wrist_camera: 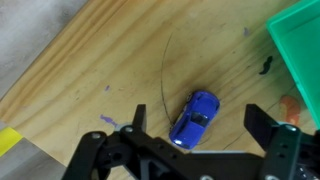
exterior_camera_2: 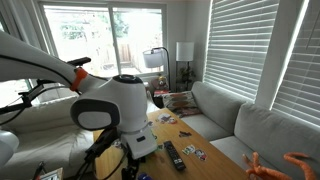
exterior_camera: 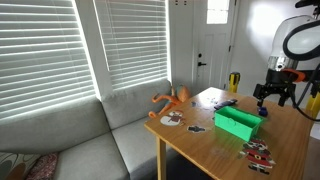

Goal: Put the blue car in the green tool box then close the box.

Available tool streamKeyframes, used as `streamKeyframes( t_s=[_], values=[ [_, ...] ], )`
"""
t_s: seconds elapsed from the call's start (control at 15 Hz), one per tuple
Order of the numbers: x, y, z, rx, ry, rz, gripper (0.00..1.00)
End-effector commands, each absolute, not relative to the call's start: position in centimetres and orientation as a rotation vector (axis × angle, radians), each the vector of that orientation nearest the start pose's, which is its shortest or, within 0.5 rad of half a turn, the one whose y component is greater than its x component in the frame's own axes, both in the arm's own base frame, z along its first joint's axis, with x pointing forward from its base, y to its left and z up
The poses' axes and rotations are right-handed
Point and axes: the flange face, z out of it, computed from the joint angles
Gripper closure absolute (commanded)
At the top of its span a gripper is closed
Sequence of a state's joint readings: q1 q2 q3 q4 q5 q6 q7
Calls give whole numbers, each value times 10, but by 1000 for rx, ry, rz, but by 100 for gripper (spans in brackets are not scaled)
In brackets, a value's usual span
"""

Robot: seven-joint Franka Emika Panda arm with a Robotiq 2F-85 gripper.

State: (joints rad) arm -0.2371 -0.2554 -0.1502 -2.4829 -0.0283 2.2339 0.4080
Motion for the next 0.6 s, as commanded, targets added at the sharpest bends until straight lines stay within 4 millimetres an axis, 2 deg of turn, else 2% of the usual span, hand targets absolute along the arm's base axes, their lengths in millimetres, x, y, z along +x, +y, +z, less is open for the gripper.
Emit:
streamKeyframes(
  t_s=[0.0, 0.53],
  values=[
    [414, -181, 373, -2883, 1246, -14, 0],
    [427, -193, 357, -2823, 1331, -46, 1]
  ],
)
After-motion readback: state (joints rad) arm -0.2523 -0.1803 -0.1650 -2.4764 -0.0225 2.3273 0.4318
